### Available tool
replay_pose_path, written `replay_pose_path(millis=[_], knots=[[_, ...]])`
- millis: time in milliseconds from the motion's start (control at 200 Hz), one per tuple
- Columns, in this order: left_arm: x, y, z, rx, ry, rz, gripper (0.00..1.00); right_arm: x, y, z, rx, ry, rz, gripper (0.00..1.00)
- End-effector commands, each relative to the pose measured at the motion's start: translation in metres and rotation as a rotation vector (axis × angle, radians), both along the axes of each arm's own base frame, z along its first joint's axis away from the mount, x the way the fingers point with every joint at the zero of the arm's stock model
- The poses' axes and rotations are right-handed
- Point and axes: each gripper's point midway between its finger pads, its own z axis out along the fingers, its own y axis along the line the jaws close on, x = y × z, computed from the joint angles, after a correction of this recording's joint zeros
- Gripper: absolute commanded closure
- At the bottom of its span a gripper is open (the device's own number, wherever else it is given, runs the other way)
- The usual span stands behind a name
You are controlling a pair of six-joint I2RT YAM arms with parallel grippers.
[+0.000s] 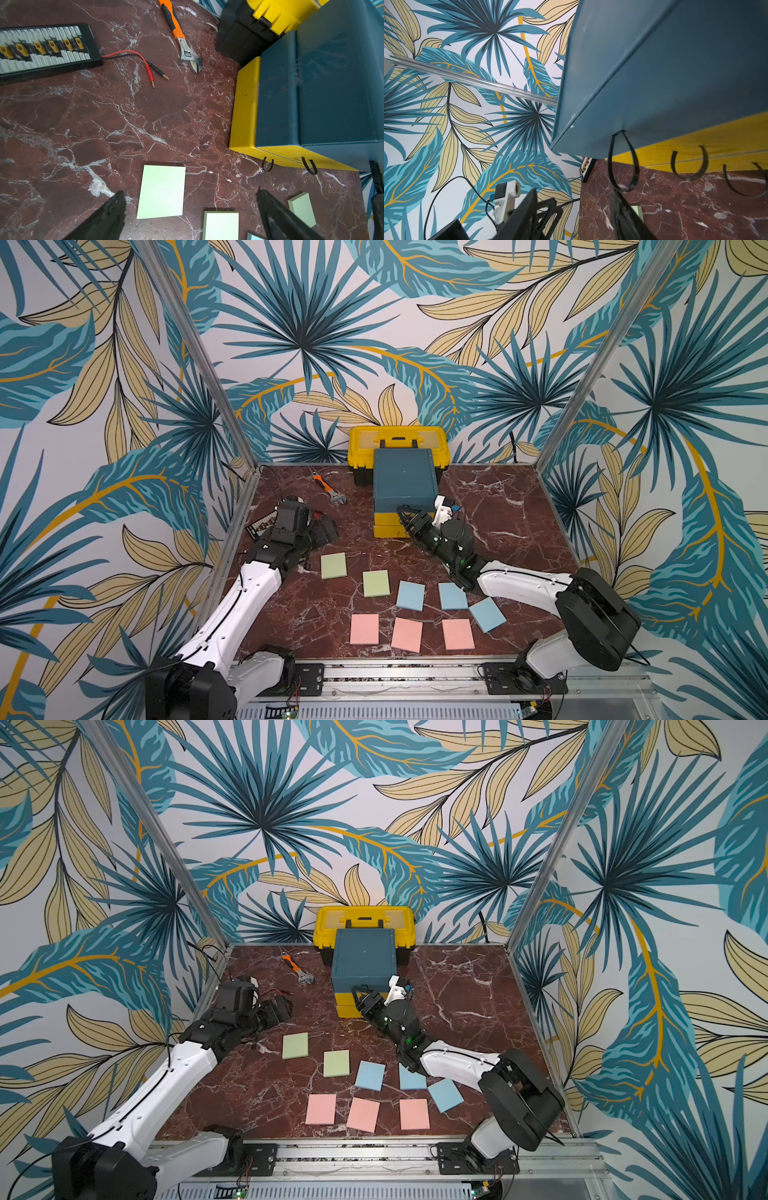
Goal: Please put the sticky notes in the drawer by color
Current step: Open the drawer in the storage box.
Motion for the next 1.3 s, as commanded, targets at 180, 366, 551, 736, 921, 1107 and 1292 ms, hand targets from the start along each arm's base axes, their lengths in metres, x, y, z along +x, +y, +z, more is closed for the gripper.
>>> replay_pose_path(millis=[180, 366, 551, 736, 921, 1107, 1292], knots=[[0.0, 0.0, 0.006, 0.013, -0.027, -0.011, 0.0, 0.007, 0.0, -0.009, 0.014, 0.01, -0.008, 0.45], [0.0, -0.001, 0.005, 0.011, -0.024, -0.013, 0.0, 0.011, -0.014, -0.01, -0.011, 0.0, -0.051, 0.46], [0.0, -0.001, 0.004, 0.01, -0.023, -0.01, 0.0, 0.018, -0.021, -0.013, -0.011, 0.001, -0.066, 0.49], [0.0, 0.0, 0.003, 0.014, -0.02, -0.008, 0.0, 0.022, -0.019, -0.018, 0.003, 0.0, -0.06, 0.51], [0.001, 0.0, 0.001, 0.015, -0.015, -0.006, 0.0, 0.026, -0.014, -0.015, 0.035, -0.002, -0.053, 0.52], [0.001, 0.0, 0.0, 0.018, -0.013, -0.009, 0.0, 0.032, -0.009, -0.016, 0.047, 0.001, -0.045, 0.53], [-0.001, 0.002, 0.0, 0.02, -0.015, -0.006, 0.0, 0.035, -0.011, -0.017, 0.038, -0.004, -0.06, 0.53]])
